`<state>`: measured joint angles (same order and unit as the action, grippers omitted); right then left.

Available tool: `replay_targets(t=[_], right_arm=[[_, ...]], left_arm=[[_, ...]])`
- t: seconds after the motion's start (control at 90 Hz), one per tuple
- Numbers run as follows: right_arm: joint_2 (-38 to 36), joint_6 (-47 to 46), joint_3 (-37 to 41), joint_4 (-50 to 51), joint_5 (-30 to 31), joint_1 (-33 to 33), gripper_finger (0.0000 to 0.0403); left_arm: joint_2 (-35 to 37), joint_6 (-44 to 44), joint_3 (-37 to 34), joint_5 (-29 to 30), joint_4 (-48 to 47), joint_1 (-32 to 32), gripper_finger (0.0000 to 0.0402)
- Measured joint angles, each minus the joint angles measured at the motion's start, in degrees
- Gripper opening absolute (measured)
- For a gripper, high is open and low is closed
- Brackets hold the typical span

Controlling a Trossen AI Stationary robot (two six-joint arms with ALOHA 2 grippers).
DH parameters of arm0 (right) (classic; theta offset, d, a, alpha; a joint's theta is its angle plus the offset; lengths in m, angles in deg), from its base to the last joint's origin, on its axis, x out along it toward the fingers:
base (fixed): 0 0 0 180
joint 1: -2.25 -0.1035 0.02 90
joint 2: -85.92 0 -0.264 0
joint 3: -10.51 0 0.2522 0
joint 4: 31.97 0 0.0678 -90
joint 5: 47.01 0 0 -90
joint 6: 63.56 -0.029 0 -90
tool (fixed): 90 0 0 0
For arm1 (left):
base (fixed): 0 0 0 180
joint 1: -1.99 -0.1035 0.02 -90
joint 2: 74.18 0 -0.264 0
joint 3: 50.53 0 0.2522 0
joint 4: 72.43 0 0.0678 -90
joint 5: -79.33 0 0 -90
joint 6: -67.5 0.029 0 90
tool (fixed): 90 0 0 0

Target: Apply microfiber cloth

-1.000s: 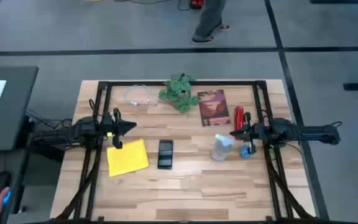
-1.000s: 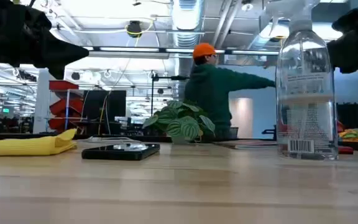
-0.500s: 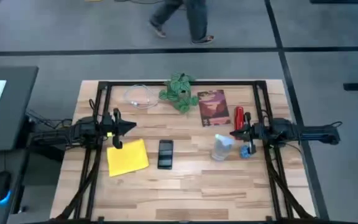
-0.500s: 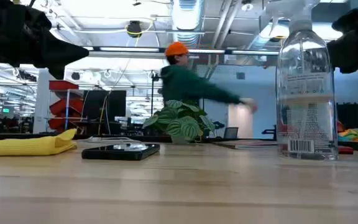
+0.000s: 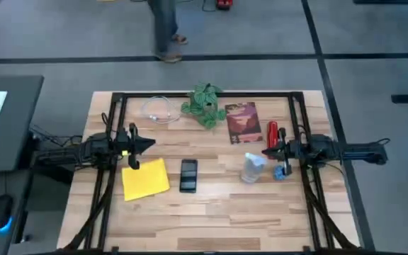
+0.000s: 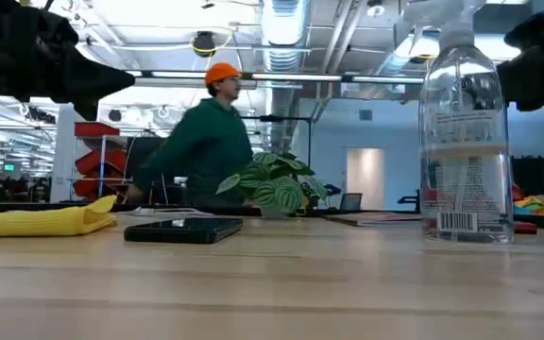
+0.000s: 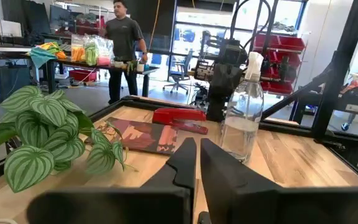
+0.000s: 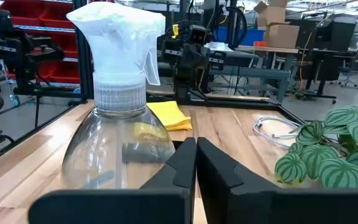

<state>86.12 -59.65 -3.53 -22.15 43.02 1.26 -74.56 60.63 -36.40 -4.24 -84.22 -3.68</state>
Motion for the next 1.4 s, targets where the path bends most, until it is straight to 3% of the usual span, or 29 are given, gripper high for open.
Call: replay_targets(t=[0.189,0.278,0.378,0.556,0.911,1.089,1.289,1.4], right_arm=[[0.4,-9.4,0.0,-18.0,0.1,0.1,0.0000],[0.4,-15.0,-0.3,-28.1,3.0,1.0,0.0000],[1.0,-23.4,-4.3,-28.1,7.1,2.0,0.0000],[7.7,-21.4,-20.3,-4.9,4.8,1.8,0.0000],[37.8,-17.6,-56.3,40.2,4.5,-1.1,0.0013],[52.4,-18.7,-70.9,60.5,4.3,-2.2,0.0087],[65.7,-19.1,-81.0,69.3,-3.3,-6.0,0.0207],[72.2,-24.4,-85.4,74.1,-2.4,-9.5,0.0245]], left_arm=[[0.0,0.0,0.0,0.0,0.0,0.0,0.0000],[0.0,0.0,0.0,0.0,0.0,0.0,0.0000],[0.0,0.0,0.0,0.0,0.0,0.0,0.0000],[0.0,0.0,0.0,0.0,0.0,0.0,0.0000],[0.0,0.0,0.0,0.0,0.0,0.0,0.0000],[0.0,0.0,0.0,0.0,0.0,0.0,0.0000],[0.0,0.0,0.0,0.0,0.0,0.0,0.0000],[0.0,0.0,0.0,0.0,0.0,0.0,0.0000]])
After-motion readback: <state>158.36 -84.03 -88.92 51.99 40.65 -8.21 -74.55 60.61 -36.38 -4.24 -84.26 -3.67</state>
